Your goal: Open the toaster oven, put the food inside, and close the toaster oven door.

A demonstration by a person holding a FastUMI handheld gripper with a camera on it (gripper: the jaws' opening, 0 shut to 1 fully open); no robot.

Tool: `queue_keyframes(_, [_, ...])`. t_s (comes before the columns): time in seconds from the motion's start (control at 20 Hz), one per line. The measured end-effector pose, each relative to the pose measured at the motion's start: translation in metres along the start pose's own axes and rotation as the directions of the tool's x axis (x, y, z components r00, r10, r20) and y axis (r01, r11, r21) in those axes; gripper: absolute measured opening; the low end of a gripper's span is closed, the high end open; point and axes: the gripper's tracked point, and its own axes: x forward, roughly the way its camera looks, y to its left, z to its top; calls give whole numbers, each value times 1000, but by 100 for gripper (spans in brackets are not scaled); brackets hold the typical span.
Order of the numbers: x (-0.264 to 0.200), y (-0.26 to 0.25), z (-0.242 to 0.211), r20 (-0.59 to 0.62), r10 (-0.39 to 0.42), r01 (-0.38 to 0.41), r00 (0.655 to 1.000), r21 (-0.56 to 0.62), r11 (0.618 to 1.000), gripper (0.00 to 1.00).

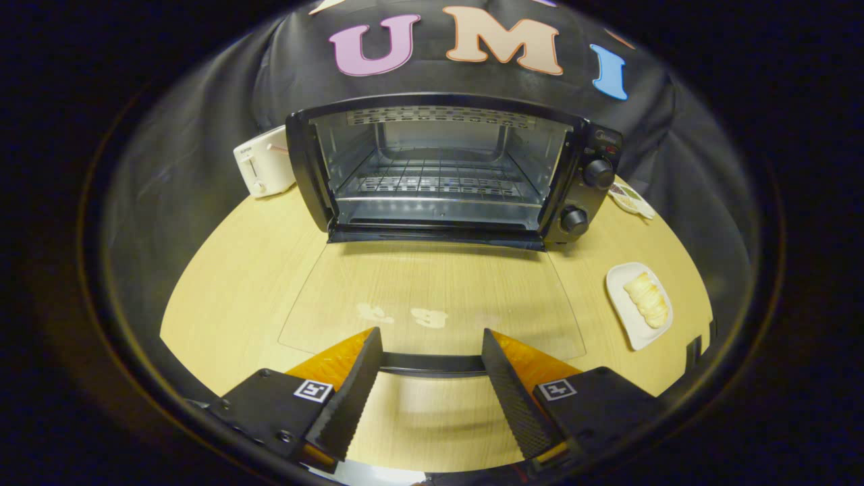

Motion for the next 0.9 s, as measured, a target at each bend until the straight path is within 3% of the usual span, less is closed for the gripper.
queue_keyframes(0.2, [-7,-3,12,6,0,0,1000,17,1000,94])
queue_keyframes(0.4, [-16,-27,52,81,-16,9,997,85,996,93])
queue_keyframes(0.65, [-20,-113,97,143,-152,136,978,117,984,93])
queue_keyframes(0.9, [-10,-207,102,121,-278,253,953,185,950,93])
